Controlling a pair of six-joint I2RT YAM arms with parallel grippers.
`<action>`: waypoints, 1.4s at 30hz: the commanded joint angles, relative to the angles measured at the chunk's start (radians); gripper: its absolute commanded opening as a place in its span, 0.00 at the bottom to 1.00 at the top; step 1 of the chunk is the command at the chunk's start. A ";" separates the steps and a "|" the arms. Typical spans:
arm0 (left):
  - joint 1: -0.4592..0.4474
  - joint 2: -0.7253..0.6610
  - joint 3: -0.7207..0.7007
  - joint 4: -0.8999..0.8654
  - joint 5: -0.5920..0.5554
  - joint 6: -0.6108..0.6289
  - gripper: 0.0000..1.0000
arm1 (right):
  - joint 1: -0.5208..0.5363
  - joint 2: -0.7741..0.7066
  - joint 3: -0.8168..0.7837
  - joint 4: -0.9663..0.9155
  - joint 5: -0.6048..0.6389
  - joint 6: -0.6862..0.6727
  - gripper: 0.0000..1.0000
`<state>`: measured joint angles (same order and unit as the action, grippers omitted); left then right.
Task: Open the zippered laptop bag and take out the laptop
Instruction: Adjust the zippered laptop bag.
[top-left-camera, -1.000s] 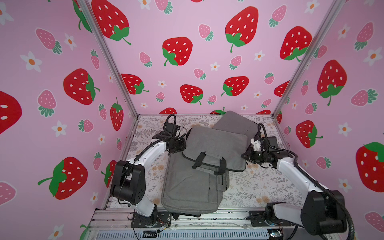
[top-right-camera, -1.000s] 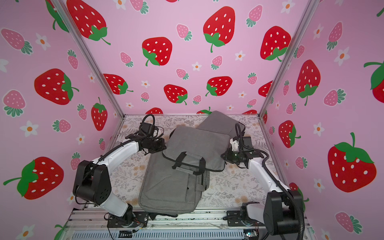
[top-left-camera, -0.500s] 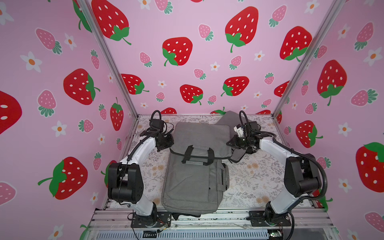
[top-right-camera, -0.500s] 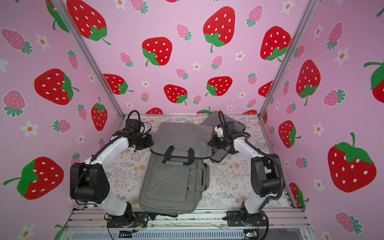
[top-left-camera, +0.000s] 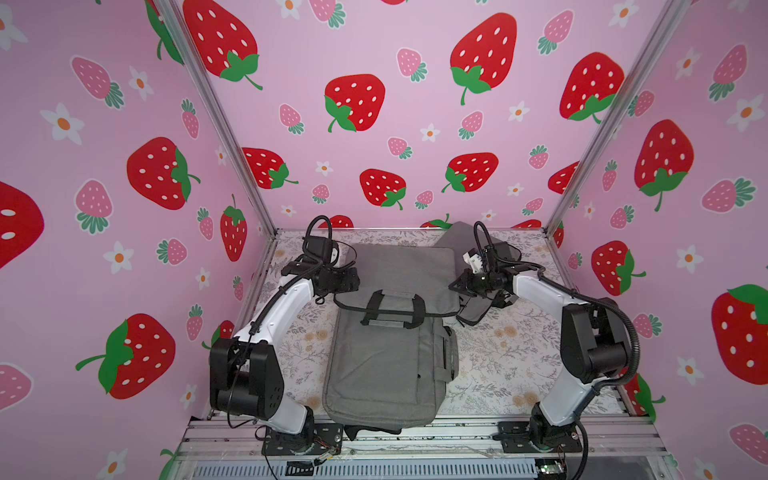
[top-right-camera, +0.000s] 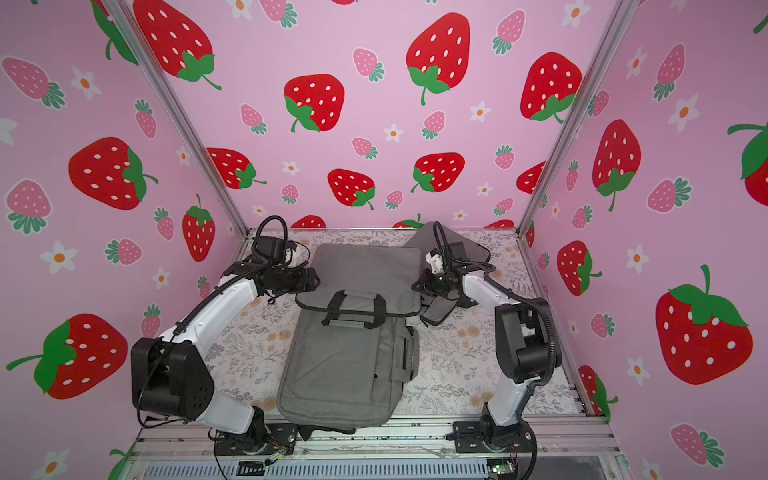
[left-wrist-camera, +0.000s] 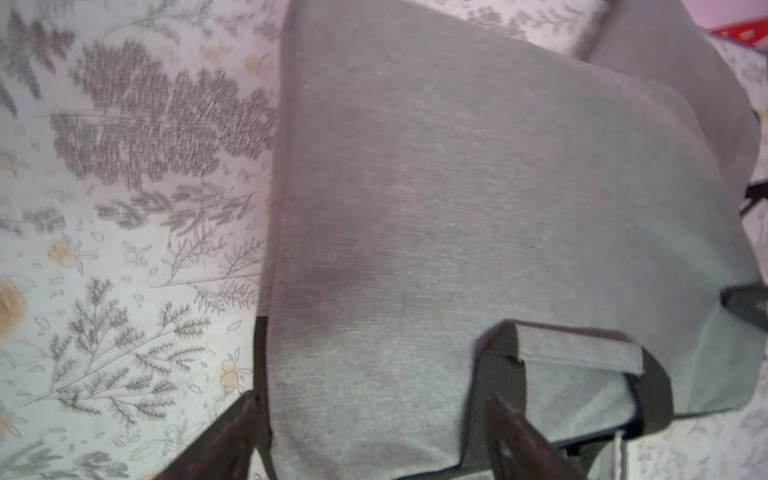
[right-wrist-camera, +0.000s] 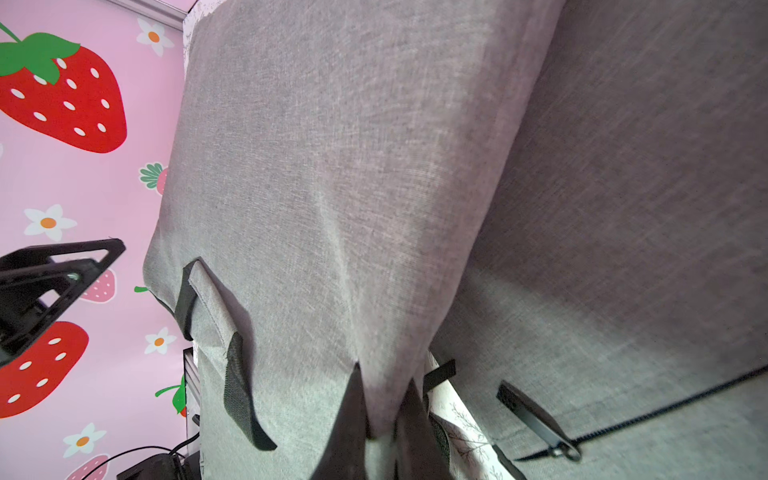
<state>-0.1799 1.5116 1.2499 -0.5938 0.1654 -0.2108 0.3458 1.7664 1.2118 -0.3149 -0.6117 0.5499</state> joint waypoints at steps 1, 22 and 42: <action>-0.093 -0.046 0.040 0.034 -0.083 0.159 0.94 | 0.011 0.024 0.046 0.016 -0.032 -0.035 0.00; -0.573 0.134 -0.073 0.271 -0.252 0.947 0.94 | 0.011 0.067 0.106 -0.070 -0.075 -0.102 0.01; -0.599 0.201 -0.035 0.302 -0.401 1.060 0.48 | 0.010 0.066 0.086 -0.099 -0.079 -0.140 0.01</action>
<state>-0.7811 1.7397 1.1664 -0.2493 -0.2447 0.8230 0.3443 1.8187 1.2896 -0.3824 -0.6449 0.4469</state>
